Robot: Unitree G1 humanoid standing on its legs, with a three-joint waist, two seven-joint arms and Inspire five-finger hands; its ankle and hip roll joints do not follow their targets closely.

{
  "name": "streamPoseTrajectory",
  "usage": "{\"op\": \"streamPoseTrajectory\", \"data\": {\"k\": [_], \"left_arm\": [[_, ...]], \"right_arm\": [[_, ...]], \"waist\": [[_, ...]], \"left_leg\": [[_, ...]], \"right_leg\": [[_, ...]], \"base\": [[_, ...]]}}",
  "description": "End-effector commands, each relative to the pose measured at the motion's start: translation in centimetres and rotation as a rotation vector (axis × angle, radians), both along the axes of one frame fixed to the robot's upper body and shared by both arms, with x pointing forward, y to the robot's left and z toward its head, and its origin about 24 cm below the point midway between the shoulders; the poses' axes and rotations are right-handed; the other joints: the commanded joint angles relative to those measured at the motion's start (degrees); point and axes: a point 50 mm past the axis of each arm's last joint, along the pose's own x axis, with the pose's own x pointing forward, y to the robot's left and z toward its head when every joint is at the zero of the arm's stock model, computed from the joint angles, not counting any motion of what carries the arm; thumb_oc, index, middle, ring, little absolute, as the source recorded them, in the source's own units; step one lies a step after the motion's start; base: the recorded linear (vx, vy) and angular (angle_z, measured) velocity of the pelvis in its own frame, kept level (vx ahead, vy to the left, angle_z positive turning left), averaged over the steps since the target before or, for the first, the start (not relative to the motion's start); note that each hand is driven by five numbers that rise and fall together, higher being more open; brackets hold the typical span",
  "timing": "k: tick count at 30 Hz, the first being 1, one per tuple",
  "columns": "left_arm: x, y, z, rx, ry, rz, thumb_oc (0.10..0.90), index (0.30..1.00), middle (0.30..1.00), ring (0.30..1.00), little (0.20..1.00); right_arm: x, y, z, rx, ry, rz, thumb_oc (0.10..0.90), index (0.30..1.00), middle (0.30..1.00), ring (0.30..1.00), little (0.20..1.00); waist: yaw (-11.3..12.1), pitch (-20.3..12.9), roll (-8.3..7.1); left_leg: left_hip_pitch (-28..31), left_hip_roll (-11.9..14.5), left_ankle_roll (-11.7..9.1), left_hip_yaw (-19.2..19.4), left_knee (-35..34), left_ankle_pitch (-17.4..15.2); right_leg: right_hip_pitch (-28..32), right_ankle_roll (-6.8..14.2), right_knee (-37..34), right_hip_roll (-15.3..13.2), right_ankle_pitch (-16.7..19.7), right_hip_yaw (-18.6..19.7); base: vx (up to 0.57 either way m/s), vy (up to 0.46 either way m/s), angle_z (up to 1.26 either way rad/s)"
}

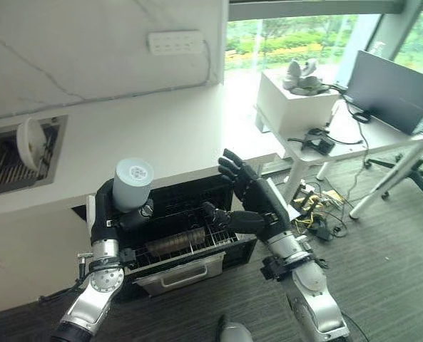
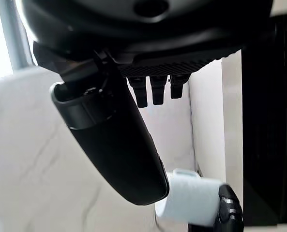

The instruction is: Place the dishes in the dishwasher.

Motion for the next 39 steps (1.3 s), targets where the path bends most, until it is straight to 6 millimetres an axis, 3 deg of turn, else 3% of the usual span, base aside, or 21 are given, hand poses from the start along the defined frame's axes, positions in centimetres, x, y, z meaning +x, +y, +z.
{"op": "streamPoseTrajectory", "data": {"k": [1,8,14,39], "left_arm": [[0.7,-0.8,6.2,0.068,-0.361,-0.082,0.4,0.3,0.3,0.3,0.3],[0.2,-1.8,6.4,0.073,-0.393,-0.143,0.4,0.3,0.3,0.3,0.3],[-0.1,-2.5,6.2,0.082,-0.389,-0.198,0.4,0.3,0.3,0.3,0.3],[0.5,-5.8,6.3,0.095,-0.354,-0.378,0.4,0.3,0.3,0.3,0.3]], "right_arm": [[0.7,0.9,4.4,0.068,-0.222,0.002,0.8,0.9,0.9,0.9,0.9],[1.4,2.9,4.0,0.059,-0.176,0.049,0.8,0.9,0.9,0.9,0.9],[1.7,3.7,4.0,0.077,-0.155,0.07,0.8,0.9,0.9,0.9,0.9],[3.4,6.6,5.1,0.068,-0.136,0.15,0.8,0.9,0.9,0.9,0.9]], "waist": [[-0.1,-1.6,-1.43],[2.7,-1.4,-1.26],[3.7,-1.3,-1.26],[4.1,-1.1,-1.13]], "left_leg": [[-1.5,1.0,-0.8,-0.1,4.6,-5.9],[-2.9,0.2,-1.0,-3.9,4.6,-5.4],[-3.0,-0.1,-0.9,-4.9,4.6,-5.1],[-2.3,-0.1,-0.7,-5.6,4.6,-5.3]], "right_leg": [[6.6,7.1,-3.1,-3.2,-4.5,2.7],[8.1,6.3,-3.1,-2.9,-5.8,1.3],[8.7,6.1,-3.1,-2.5,-6.1,1.3],[9.5,5.8,-3.1,-1.5,-6.4,2.7]], "base": [[0.03,-0.018,0.45],[0.03,-0.027,0.4],[0.03,-0.02,0.14],[0.0,-0.001,0.0]]}}
